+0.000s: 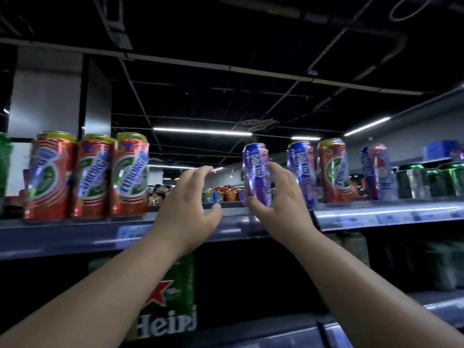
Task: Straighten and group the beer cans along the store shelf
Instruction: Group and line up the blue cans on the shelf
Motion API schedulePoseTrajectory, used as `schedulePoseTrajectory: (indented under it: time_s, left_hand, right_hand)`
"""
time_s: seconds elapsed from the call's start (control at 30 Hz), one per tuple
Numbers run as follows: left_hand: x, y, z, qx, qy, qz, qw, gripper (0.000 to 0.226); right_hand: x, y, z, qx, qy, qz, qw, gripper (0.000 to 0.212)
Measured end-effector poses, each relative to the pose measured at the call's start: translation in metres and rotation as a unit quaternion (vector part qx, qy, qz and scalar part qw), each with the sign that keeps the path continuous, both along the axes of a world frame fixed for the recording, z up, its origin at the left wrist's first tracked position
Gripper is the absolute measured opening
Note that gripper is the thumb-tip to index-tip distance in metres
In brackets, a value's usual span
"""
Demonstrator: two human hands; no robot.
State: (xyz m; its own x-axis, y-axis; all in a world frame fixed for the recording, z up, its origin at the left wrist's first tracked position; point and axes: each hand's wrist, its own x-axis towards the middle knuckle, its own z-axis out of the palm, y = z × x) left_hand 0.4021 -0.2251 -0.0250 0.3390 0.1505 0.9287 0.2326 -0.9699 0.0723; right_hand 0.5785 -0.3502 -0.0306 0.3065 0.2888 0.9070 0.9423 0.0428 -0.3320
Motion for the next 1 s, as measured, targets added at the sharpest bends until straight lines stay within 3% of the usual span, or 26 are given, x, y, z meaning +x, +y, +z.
schedulePoseTrajectory:
  time_s: [0.3, 0.6, 0.77, 1.0]
  left_hand:
    - [0.09, -0.026, 0.014, -0.098, -0.004, 0.04, 0.994, 0.072]
    - [0.144, -0.036, 0.044, -0.191, 0.012, 0.053, 0.98, 0.102]
    - [0.16, -0.028, 0.047, -0.227, 0.055, 0.128, 0.964, 0.121]
    - [0.157, -0.023, 0.048, -0.262, 0.067, 0.113, 0.956, 0.101]
  right_hand:
    - [0.107, -0.046, 0.011, -0.017, -0.001, -0.02, 1.0, 0.086]
    - [0.115, -0.027, 0.025, -0.034, -0.016, -0.023, 0.999, 0.099]
    - [0.116, -0.011, 0.036, -0.098, -0.002, -0.087, 0.991, 0.106]
    - [0.121, -0.002, 0.045, -0.129, 0.02, -0.141, 0.981, 0.106]
